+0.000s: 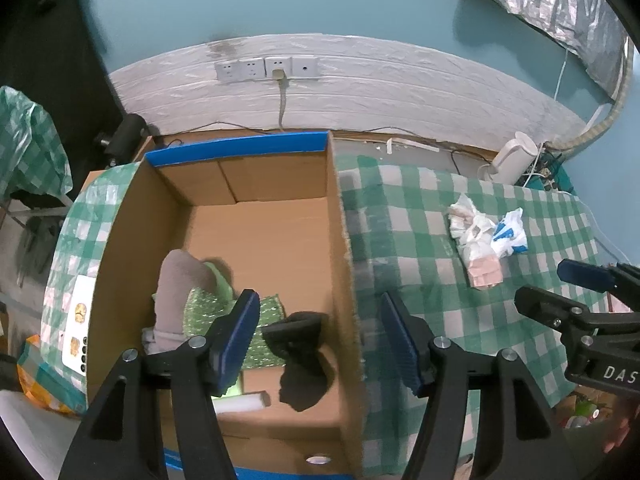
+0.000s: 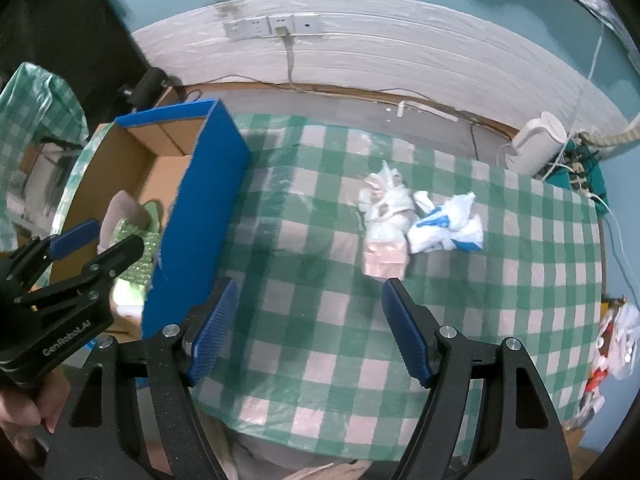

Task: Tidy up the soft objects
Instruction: 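Withdraw both open tools from the box back over the table, then lower the right tool onto the white plastic bag while the left tool approaches the grey bundle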

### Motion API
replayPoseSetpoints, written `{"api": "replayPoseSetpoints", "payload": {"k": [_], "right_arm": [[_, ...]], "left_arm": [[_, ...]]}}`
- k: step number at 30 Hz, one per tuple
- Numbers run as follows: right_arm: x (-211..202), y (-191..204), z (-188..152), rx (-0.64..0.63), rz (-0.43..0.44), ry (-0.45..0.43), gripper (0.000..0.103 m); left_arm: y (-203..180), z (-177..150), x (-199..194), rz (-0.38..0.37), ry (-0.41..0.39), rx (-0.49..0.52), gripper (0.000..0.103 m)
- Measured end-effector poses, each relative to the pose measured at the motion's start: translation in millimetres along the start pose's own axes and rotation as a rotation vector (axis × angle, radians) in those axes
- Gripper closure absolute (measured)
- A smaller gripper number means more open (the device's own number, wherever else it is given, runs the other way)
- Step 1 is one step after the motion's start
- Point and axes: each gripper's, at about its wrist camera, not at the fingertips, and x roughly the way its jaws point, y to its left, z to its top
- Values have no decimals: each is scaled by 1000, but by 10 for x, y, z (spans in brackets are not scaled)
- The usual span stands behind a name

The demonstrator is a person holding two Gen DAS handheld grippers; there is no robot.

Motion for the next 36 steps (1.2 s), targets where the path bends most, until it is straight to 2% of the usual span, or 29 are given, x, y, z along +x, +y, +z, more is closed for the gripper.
{"api": "replayPoseSetpoints", "payload": {"k": [6,17,20,32,36], "right_arm": [[4,-226,-55,53,12,13,28],[-57,-602,-134,127,-1,0,28],[-24,-708,-165,144,-15,8,28],[196,-1083,-187,224,-63,55,28],[271,-1140,-141,242,-59,66,28]], "left_arm": [[-150,25,-33,-5,-19,11,35],[-446,47,26,-8,4,39,34],[-517,66,56,-8,6,42,31],[-893,184,476,15,75,67,31],[-1021,236,618,32,77,106,31]]}}
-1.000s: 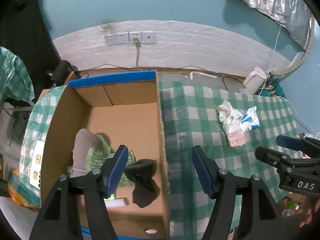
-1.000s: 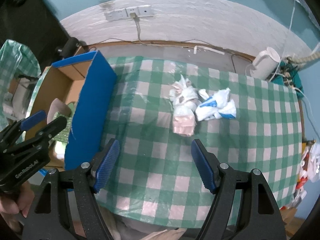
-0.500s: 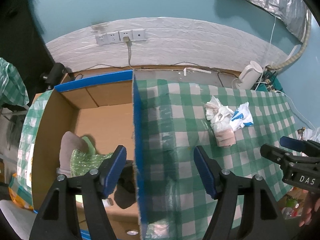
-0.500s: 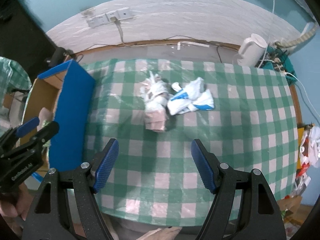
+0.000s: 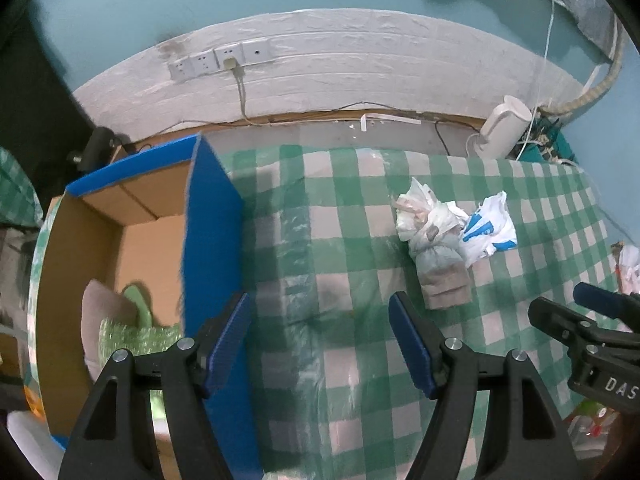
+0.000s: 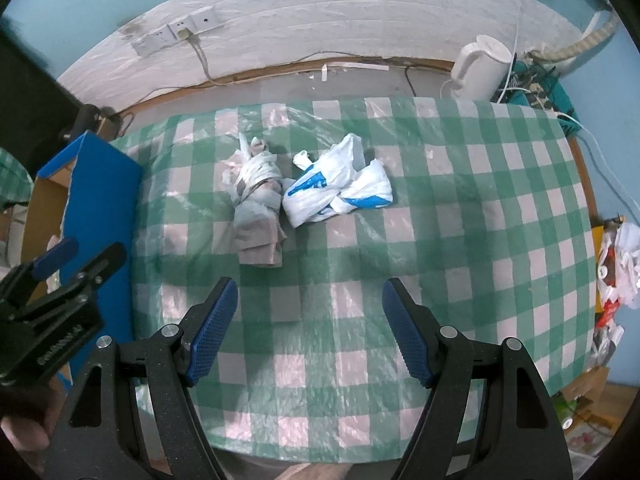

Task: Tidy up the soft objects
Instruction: 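Lower the right tool onto the white plastic bag while the left tool approaches the grey bundle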

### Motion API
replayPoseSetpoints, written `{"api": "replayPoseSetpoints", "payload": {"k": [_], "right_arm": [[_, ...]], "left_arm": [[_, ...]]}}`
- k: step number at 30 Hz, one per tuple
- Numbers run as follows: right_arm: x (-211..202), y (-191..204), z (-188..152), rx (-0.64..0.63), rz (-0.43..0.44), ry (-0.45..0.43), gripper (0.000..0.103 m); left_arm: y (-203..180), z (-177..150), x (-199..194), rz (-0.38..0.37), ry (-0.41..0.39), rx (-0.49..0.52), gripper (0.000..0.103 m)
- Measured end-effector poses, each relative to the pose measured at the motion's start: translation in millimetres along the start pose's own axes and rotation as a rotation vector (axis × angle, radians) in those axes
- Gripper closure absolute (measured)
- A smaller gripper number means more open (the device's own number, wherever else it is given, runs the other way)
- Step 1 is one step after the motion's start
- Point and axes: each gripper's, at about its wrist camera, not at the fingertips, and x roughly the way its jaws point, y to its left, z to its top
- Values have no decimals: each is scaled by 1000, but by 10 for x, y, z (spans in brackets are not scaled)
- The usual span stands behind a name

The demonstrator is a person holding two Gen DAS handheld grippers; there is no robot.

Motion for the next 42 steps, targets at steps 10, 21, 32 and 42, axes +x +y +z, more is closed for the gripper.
{"api": "replayPoseSetpoints", "payload": {"k": [10,21,32,42], "right_arm": [[288,-148,338,78,-34,27,28],[658,-309,657,201,-25,69,28],[1028,-320,765,250,-41,111,28],[1228,-359,647,227,-70,146,28]], "left_arm": [[-131,264,278,-16,22,-6,29],[-125,451,638,-9,64,-68,29],[-108,535,830,-23,91,-110,29],[-180,556,848,-35,88,-111,29]]}}
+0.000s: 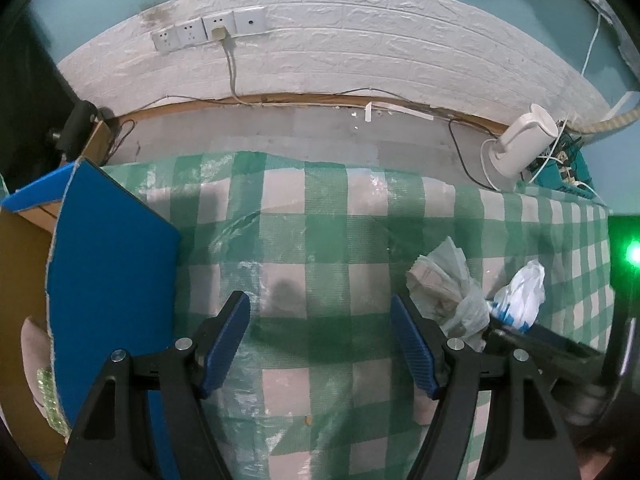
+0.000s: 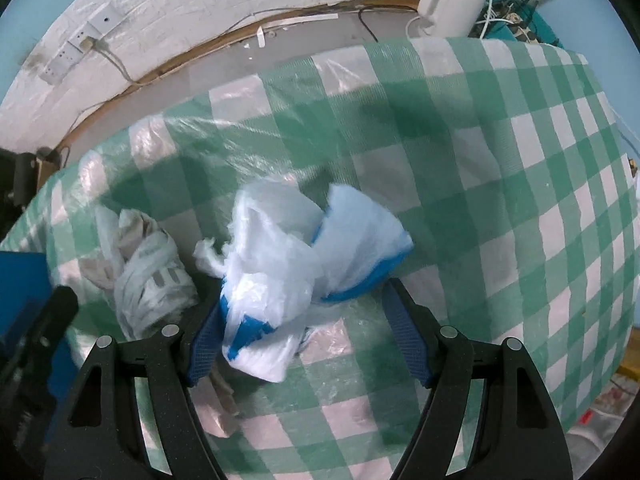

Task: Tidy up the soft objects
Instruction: 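Lower the right tool onto the white plastic bag while the left tool approaches the grey bundle, then grasp the white bag with the right tool while the left tool grasps the grey bundle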

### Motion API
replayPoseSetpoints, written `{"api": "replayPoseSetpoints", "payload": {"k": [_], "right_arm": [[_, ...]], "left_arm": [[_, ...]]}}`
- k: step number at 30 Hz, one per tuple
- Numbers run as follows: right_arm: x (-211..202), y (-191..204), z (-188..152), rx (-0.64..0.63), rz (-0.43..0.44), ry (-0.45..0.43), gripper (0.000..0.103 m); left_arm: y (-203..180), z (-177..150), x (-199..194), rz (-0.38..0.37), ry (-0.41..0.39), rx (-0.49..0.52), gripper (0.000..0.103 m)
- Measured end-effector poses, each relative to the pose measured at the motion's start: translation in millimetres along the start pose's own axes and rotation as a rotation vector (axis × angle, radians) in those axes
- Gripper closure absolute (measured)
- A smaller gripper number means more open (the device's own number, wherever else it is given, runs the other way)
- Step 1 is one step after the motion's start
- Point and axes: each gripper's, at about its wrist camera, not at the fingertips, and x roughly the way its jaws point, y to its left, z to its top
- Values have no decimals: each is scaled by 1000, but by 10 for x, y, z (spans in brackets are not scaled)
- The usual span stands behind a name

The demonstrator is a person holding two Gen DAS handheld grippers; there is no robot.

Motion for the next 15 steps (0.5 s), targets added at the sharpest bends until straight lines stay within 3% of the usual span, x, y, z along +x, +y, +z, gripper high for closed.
{"api": "replayPoseSetpoints", "payload": {"k": [4,15], "right_arm": [[-35,-27,-80,-51,-22,-13,53],[-144,-233,-269,-81,-11,-43,62]], "left_arm": [[-72,-8,7,-13,3,7,29],[-428,-73,36,-49,20,66,29]]}}
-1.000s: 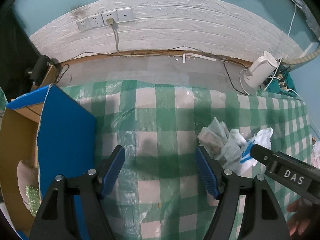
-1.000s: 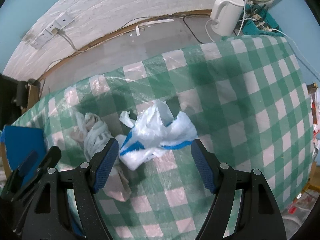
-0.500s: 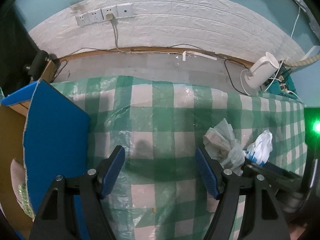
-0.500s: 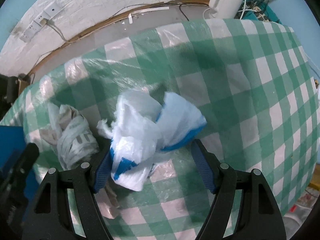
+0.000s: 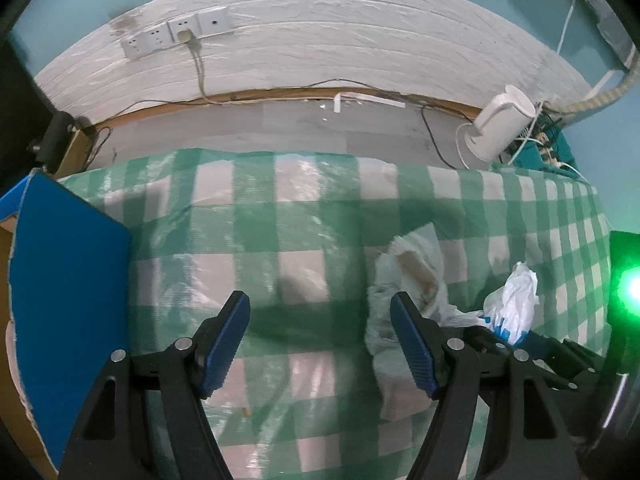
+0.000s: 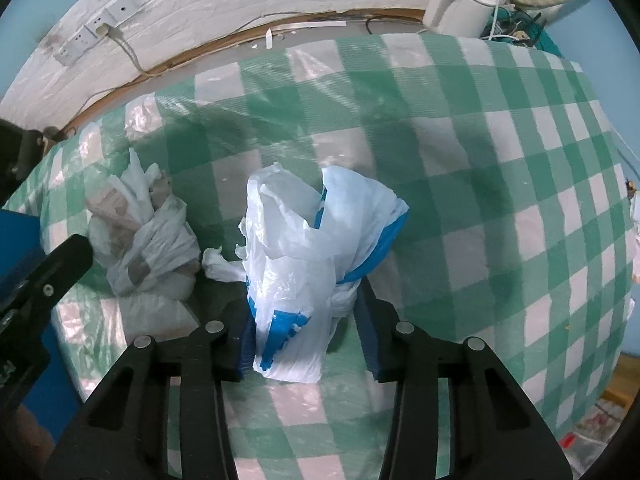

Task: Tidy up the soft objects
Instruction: 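Grasp the white bag with the right tool while the left tool grasps the grey bundle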

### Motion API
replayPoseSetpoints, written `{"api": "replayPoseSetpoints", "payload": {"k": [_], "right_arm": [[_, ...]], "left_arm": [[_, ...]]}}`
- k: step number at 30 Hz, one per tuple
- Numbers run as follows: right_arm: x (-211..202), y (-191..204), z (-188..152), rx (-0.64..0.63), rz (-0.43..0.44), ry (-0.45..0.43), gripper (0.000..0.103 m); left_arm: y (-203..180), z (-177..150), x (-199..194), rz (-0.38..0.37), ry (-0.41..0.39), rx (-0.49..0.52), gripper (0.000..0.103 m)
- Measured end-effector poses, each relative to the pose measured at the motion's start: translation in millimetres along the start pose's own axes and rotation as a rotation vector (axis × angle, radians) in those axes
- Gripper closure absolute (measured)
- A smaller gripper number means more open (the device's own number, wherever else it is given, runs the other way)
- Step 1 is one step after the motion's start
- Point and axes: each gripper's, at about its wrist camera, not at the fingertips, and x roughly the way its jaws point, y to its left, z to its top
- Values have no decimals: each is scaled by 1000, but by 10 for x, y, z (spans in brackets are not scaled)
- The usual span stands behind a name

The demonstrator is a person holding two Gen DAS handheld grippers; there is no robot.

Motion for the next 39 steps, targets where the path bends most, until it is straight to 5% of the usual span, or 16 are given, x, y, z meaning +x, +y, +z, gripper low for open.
{"api": "replayPoseSetpoints", "payload": {"k": [29,34,39], "right_arm": [[-181,-504,-123,71,37,-13,63],[-181,-466,-87,73,35,-14,63],[-218,-445,-109,53,23,-26,63]], "left_arm": [[-433,-146,296,-61,43,74,24],[-494,-175,315,-55,42,111,55],[-515,-189,272,-31,25,152,62]]}}
